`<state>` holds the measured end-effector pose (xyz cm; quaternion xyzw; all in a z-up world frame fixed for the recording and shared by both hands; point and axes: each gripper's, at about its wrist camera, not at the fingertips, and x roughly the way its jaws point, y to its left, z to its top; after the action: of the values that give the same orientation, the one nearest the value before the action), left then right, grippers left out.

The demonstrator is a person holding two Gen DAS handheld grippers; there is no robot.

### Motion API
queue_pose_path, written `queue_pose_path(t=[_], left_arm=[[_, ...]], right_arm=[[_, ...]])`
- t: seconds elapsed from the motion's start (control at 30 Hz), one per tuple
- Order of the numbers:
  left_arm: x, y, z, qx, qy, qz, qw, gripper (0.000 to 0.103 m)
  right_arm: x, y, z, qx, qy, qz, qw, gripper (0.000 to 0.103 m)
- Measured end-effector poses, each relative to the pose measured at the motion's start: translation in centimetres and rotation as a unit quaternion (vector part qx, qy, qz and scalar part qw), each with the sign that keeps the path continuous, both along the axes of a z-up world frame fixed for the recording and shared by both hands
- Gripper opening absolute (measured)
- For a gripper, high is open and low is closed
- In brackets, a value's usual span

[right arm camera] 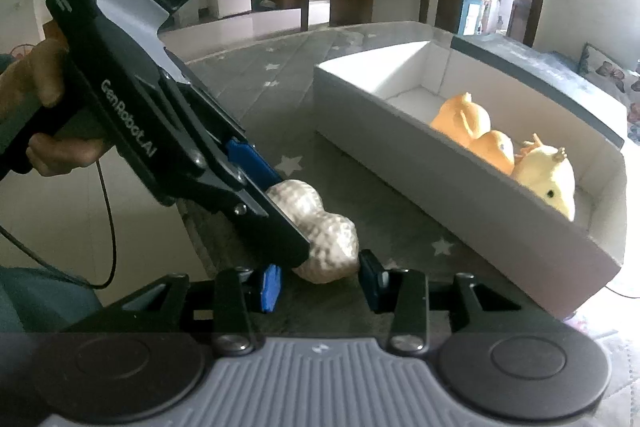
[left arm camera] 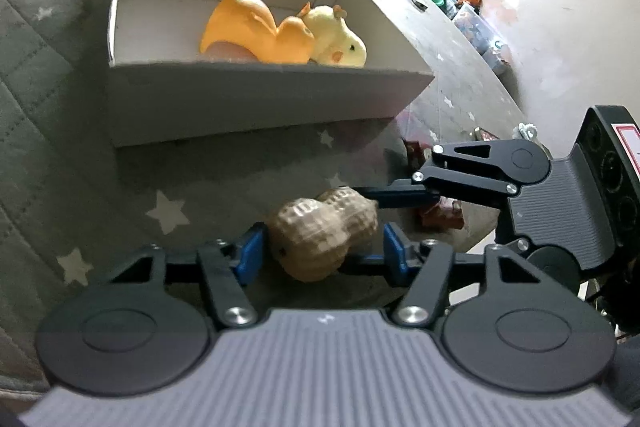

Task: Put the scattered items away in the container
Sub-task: 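Lift the peanut toy into the white box and open the right gripper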

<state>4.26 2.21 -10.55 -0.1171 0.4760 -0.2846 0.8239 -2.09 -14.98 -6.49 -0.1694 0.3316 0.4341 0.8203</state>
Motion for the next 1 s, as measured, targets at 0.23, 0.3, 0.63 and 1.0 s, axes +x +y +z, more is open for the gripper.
queue_pose_path(t=[0.23, 0.3, 0.63, 1.0], left_arm=[[1.2, -0.4, 5.3, 0.009, -0.070, 0.004, 0.9975, 0.058], [2.4, -0.4, 6.5, 0.012, -0.087, 0.006, 0.9961, 0.058], [11.1, -0.6, 6.6, 0.030, -0.069, 0.014, 0.9970, 0.058], [13.5, 1.5, 3.2, -0.004, 0.001, 0.028, 0.9996, 0.055]], right_arm=[[1.3, -0.6, 4.3, 0.020, -0.051, -0.013, 0.998, 0.041], [2.2, -0.5, 5.5, 0.021, -0.073, -0.017, 0.997, 0.041], [10.2, 0.9, 5.8, 0.012, -0.059, -0.044, 0.997, 0.041], [12.8, 1.8, 2.8, -0.009, -0.018, -0.038, 0.999, 0.046]])
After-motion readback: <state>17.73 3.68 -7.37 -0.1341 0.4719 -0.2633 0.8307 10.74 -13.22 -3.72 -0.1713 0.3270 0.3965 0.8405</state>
